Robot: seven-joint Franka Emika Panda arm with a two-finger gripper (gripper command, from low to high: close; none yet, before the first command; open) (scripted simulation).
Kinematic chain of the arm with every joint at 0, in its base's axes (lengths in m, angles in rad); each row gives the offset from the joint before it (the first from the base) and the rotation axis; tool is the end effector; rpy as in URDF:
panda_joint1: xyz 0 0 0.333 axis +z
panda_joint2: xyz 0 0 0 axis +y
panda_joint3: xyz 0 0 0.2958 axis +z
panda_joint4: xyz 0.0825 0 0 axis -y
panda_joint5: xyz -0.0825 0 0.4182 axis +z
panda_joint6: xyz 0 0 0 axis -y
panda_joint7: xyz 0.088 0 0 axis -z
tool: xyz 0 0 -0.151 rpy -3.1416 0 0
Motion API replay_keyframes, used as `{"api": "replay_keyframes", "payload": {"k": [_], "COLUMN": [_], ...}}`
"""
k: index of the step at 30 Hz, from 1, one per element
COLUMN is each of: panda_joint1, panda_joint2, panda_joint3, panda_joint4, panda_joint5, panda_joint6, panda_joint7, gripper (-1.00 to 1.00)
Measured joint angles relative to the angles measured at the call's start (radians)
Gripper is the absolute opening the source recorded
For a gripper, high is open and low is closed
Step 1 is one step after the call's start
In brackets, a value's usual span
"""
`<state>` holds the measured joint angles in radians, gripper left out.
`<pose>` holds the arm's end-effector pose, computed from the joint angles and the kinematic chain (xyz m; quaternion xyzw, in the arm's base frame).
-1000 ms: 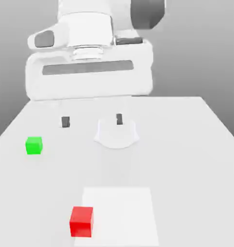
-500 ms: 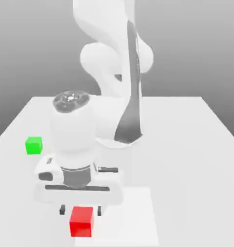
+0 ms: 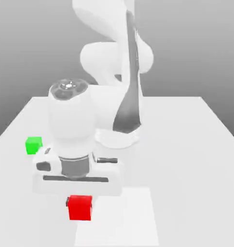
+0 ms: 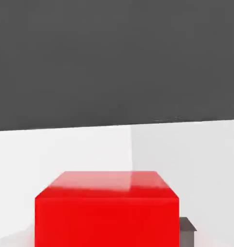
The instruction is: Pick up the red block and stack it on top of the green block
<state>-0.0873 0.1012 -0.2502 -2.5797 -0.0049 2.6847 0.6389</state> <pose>0.4335 -0.1568 0.1319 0.8844 -0.4665 0.0054 0.0129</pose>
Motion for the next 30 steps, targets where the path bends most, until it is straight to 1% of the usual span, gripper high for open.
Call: {"api": "replay_keyframes", "payload": {"k": [2, 5, 11, 17, 19, 23, 30], "panda_joint1": [-0.104, -0.275, -0.487, -0.717, -0.730, -0.707, -0.639], "panda_joint2": [-0.061, -0.147, -0.299, -0.408, -0.398, -0.345, -0.232], "panda_joint3": [-0.058, -0.103, -0.216, -0.332, -0.350, -0.376, -0.417], "panda_joint4": [-0.037, -0.095, -0.218, -0.345, -0.358, -0.361, -0.361], "panda_joint5": [-0.062, -0.145, -0.276, -0.362, -0.358, -0.326, -0.221], "panda_joint6": [-0.018, -0.039, -0.061, -0.043, -0.018, 0.041, 0.151], "panda_joint7": [0.037, 0.086, 0.161, 0.209, 0.206, 0.185, 0.116], "gripper": [-1.00, -1.00, -1.00, -1.00, -1.00, -1.00, -1.00]}}
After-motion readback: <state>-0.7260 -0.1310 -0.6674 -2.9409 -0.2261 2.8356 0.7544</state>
